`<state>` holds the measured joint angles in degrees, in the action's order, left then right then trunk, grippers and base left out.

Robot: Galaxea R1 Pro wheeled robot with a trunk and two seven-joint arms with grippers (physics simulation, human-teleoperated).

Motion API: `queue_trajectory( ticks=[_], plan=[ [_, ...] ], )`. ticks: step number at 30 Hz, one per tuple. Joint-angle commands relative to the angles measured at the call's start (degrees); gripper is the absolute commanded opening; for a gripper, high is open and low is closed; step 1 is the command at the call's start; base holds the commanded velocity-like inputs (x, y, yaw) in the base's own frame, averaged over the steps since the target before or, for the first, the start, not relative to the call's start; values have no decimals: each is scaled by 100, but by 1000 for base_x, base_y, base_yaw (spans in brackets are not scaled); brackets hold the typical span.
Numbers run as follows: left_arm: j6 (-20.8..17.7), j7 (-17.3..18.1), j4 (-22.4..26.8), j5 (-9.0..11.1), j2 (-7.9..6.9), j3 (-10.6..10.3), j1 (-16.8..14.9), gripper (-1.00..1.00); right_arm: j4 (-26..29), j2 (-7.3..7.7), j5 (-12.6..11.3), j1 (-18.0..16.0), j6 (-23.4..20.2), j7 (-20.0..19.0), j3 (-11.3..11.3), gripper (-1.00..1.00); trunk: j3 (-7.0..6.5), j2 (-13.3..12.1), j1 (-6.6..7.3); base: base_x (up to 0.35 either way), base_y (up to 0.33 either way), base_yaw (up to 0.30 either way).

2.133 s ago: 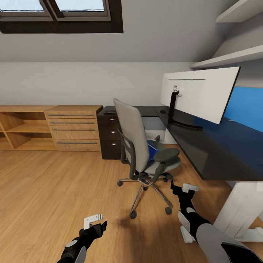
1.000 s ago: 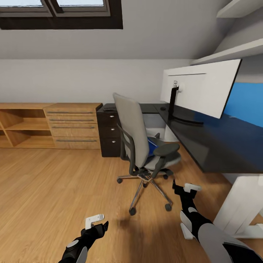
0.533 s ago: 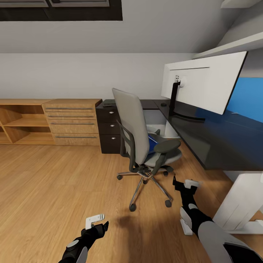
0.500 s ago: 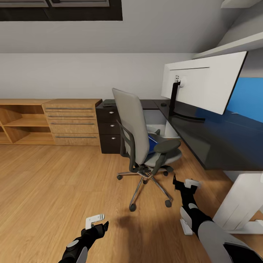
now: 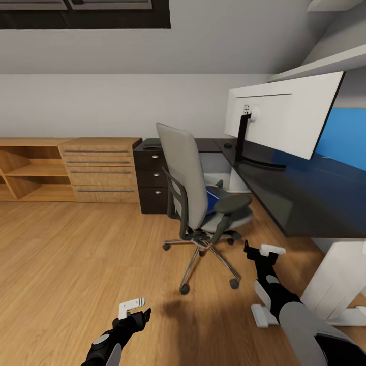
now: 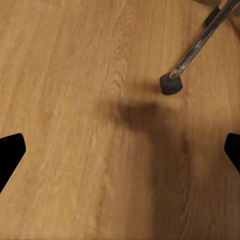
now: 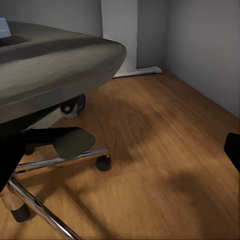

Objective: In the bedroom, organize the workspace by keeping the computer under the desk, ensuring the monitor is on the desk, placing the keyboard on the desk next to the monitor, placing the mouse on the desk next to the keyboard, moving the folder from the swivel chair onto the desk next to the mouse, stacking the notebook on top of the folder with the pen on top of the notebook, and positioning the swivel chair next to the desk.

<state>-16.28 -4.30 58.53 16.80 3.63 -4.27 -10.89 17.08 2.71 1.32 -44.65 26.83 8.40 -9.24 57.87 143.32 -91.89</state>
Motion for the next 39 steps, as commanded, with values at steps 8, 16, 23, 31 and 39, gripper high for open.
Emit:
queue_trajectory(
  ticks=[8,16,23,31,39],
  plan=[
    [-22,-45,-51,60,-7,-13,-4,100,-19,10,17,-8,-9,13,-8,100,5,2,1,156,0,0],
    [-16,-45,-129,60,-3,-13,-2,100,-27,12,18,-8,-11,13,-14,100,5,2,1,47,0,0],
    [-16,-45,-148,71,-6,-6,-4,100,-29,14,18,-8,-11,-5,-16,100,5,2,1,157,0,0],
    [34,-45,-307,74,-10,-2,-1,100,-68,14,18,-8,-6,-13,-8,100,5,2,1,105,0,0],
    [403,-48,-464,65,-10,-9,-1,100,-72,13,18,-8,-3,-13,-7,100,5,2,1,151,0,0]
  ],
)
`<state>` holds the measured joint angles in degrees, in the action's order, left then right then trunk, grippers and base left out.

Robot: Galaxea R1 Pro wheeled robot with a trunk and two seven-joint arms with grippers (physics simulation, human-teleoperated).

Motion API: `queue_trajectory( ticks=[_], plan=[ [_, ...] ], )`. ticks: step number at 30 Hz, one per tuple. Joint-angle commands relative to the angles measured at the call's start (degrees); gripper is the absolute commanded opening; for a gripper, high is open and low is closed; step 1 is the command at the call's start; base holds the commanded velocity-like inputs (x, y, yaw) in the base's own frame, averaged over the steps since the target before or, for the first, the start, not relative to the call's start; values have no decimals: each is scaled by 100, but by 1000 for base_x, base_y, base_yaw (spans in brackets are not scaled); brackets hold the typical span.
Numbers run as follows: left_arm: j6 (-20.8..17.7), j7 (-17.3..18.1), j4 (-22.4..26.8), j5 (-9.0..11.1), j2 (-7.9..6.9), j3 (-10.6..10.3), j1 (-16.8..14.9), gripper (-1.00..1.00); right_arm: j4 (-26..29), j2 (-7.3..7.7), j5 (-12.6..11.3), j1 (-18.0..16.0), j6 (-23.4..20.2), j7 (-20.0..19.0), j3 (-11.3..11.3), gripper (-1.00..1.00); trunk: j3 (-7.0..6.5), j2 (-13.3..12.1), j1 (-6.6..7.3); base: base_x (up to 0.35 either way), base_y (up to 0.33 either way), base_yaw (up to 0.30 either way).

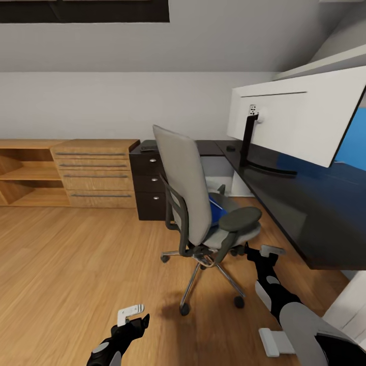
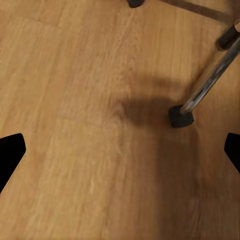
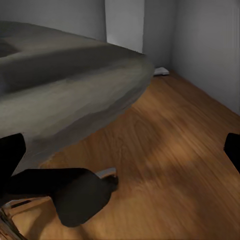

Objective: In the bedroom, organize the workspace by keeping the computer under the desk, ensuring the monitor is on the desk, placing the keyboard on the desk next to the monitor, placing the mouse on the desk next to the keyboard, moving the folder from the swivel chair onto the desk next to the mouse, stacking the notebook on top of the folder with the pen on top of the notebook, and positioning the swivel chair next to the desk.

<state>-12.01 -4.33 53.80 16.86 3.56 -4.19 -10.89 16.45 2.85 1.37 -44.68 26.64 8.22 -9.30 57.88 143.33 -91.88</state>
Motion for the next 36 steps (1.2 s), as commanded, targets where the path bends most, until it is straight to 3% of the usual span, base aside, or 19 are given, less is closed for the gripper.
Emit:
queue_trajectory(
  ticks=[1,10,36],
  plan=[
    [16,-46,-14,58,0,-18,-3,100,-9,-2,12,-5,16,4,-2,100,5,2,0,52,0,0],
    [84,-49,-65,52,0,-20,-3,100,-10,-4,14,-5,25,-1,20,100,5,2,0,115,0,0],
    [85,-51,-97,54,-1,-20,-1,100,-10,-19,56,-5,50,-131,68,100,5,2,0,2,0,0]
  ],
)
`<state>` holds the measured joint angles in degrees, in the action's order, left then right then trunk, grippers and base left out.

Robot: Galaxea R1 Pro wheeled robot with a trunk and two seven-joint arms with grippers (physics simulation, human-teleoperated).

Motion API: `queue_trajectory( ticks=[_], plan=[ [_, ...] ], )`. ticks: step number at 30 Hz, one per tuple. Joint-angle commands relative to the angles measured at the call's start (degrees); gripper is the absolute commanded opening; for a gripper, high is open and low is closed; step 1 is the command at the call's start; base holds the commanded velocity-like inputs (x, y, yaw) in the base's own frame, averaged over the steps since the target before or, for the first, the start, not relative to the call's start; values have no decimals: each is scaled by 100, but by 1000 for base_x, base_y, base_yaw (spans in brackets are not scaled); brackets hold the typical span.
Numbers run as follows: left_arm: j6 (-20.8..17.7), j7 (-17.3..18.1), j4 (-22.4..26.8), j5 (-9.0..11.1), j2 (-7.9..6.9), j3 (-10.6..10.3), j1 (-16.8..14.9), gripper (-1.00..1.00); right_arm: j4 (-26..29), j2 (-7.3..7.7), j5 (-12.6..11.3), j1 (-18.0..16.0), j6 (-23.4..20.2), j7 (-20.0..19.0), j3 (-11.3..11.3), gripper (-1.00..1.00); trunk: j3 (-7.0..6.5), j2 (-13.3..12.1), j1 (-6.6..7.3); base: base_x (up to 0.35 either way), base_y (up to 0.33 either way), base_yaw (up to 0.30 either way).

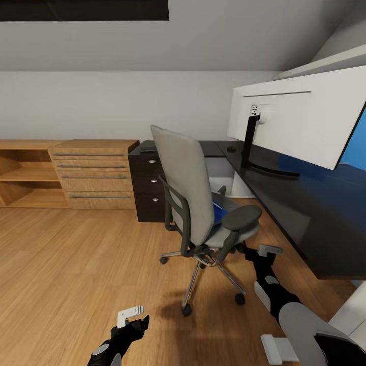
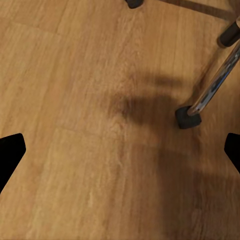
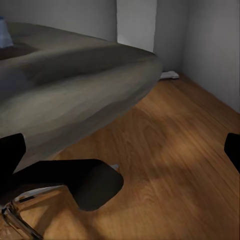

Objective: In the bedroom, organize the workspace by keeping the computer under the desk, ensuring the monitor is on the desk, placing the keyboard on the desk next to the monitor, placing the mouse on the desk next to the keyboard, moving the folder from the swivel chair onto the desk next to the mouse, stacking the notebook on top of the folder with the pen on top of the notebook, and positioning the swivel chair next to the desk.

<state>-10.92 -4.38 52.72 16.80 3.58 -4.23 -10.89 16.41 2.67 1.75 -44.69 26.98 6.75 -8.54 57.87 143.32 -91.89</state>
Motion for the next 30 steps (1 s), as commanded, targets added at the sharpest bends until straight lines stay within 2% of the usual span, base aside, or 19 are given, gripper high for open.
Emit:
queue_trajectory(
  ticks=[1,9,30],
  plan=[
    [-25,-45,10,60,-2,-17,-1,100,-6,-1,20,-4,17,-16,-8,100,5,2,1,0,0,0],
    [-25,-45,-10,60,-5,-17,-2,100,-1,-3,26,-4,18,-253,-15,100,5,2,1,0,0,0],
    [-16,-45,-197,60,-6,-17,-5,100,46,14,9,-4,0,-245,-53,100,5,2,1,0,0,0]
  ],
)
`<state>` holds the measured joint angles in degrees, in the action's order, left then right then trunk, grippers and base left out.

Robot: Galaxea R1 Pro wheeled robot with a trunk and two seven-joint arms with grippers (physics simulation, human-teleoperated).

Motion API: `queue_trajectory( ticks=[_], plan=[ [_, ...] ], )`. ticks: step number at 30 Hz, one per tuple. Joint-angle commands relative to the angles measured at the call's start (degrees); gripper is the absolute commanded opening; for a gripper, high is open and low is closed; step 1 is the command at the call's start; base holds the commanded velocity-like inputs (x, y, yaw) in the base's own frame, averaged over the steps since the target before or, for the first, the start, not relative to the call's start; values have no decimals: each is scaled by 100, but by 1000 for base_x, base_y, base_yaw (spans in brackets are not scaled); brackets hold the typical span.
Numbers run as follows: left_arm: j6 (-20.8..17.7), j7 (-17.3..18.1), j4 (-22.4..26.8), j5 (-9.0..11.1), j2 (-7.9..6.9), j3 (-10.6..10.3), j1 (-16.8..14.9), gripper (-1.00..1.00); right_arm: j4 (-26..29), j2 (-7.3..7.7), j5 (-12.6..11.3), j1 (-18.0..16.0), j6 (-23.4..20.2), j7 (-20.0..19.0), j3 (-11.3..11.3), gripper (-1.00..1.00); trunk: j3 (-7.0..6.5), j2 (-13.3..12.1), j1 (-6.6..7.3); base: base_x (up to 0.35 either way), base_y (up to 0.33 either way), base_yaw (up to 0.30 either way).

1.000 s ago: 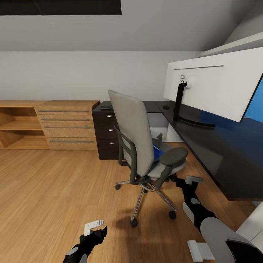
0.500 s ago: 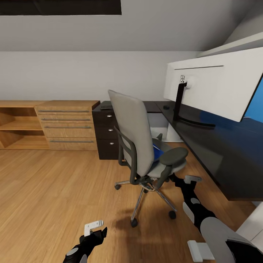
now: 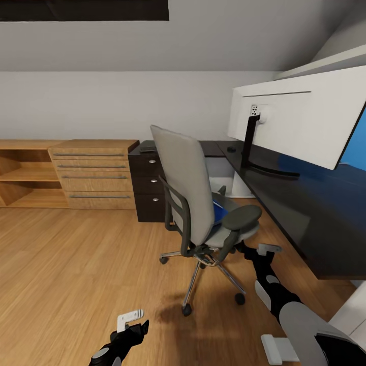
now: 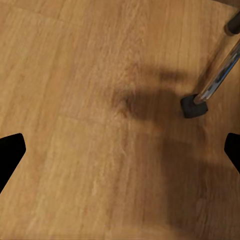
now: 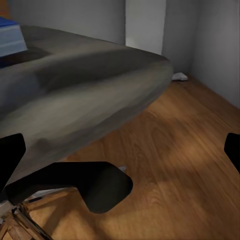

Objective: In the bedroom, organize the workspace by keeping the computer under the desk, ensuring the monitor is on the desk, placing the keyboard on the desk next to the monitor, placing the mouse on the desk next to the keyboard, moving the folder from the swivel chair onto the desk next to the mouse, stacking the notebook on top of the folder with the pen on top of the notebook, and positioning the swivel chair next to the desk.

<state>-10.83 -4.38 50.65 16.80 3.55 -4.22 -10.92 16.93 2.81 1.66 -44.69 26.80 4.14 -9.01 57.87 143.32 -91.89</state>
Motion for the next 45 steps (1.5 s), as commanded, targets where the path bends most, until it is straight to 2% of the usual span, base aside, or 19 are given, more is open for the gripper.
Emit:
queue_trajectory(
  ticks=[1,24,35,43,45],
  plan=[
    [-24,-45,9,60,-3,-18,-1,100,-6,0,15,-4,14,20,-9,100,5,2,1,0,0,0],
    [-1,-40,6,63,-2,-17,1,100,-5,0,-7,-4,9,25,-22,100,5,2,1,-61,0,0],
    [574,-45,-16,62,4,-18,2,100,-5,-5,-7,-4,9,33,-25,100,5,2,1,-7,0,0],
    [680,-45,-56,60,5,-18,1,100,-5,-1,-7,-4,9,34,-27,100,-172,-8,22,0,0,0],
    [686,-45,-59,60,5,-18,2,100,-5,-1,-7,-4,9,34,-29,100,-208,-89,66,0,0,0]
  ],
)
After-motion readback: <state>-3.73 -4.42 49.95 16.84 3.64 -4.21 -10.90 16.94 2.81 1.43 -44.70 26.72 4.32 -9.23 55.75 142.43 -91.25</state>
